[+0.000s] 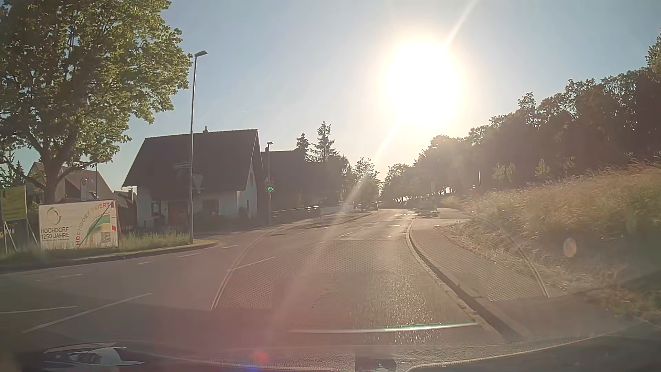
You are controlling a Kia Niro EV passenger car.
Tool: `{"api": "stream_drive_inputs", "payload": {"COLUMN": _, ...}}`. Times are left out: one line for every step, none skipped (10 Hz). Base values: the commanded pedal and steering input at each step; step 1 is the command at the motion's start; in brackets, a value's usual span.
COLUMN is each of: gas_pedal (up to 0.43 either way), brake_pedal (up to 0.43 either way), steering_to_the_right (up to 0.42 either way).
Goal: Follow the waypoints while adhering to traffic rules and regulations
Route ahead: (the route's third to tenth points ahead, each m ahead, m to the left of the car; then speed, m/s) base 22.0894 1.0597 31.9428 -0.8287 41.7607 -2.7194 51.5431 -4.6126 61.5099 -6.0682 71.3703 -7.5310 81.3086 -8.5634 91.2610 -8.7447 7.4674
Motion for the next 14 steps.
{"api": "stream_drive_inputs", "payload": {"gas_pedal": 0.059, "brake_pedal": 0.000, "steering_to_the_right": 0.040}}
{"api": "stream_drive_inputs", "payload": {"gas_pedal": 0.059, "brake_pedal": 0.000, "steering_to_the_right": 0.037}}
{"api": "stream_drive_inputs", "payload": {"gas_pedal": 0.067, "brake_pedal": 0.000, "steering_to_the_right": 0.032}}
{"api": "stream_drive_inputs", "payload": {"gas_pedal": 0.067, "brake_pedal": 0.000, "steering_to_the_right": 0.028}}
{"api": "stream_drive_inputs", "payload": {"gas_pedal": 0.067, "brake_pedal": 0.000, "steering_to_the_right": 0.024}}
{"api": "stream_drive_inputs", "payload": {"gas_pedal": 0.067, "brake_pedal": 0.000, "steering_to_the_right": 0.025}}
{"api": "stream_drive_inputs", "payload": {"gas_pedal": 0.067, "brake_pedal": 0.000, "steering_to_the_right": 0.026}}
{"api": "stream_drive_inputs", "payload": {"gas_pedal": 0.067, "brake_pedal": 0.000, "steering_to_the_right": 0.026}}
{"api": "stream_drive_inputs", "payload": {"gas_pedal": 0.067, "brake_pedal": 0.000, "steering_to_the_right": 0.026}}
{"api": "stream_drive_inputs", "payload": {"gas_pedal": 0.067, "brake_pedal": 0.000, "steering_to_the_right": 0.028}}
{"api": "stream_drive_inputs", "payload": {"gas_pedal": 0.067, "brake_pedal": 0.000, "steering_to_the_right": 0.028}}
{"api": "stream_drive_inputs", "payload": {"gas_pedal": 0.067, "brake_pedal": 0.000, "steering_to_the_right": 0.028}}
{"api": "stream_drive_inputs", "payload": {"gas_pedal": 0.067, "brake_pedal": 0.000, "steering_to_the_right": 0.028}}
{"api": "stream_drive_inputs", "payload": {"gas_pedal": 0.067, "brake_pedal": 0.000, "steering_to_the_right": 0.028}}
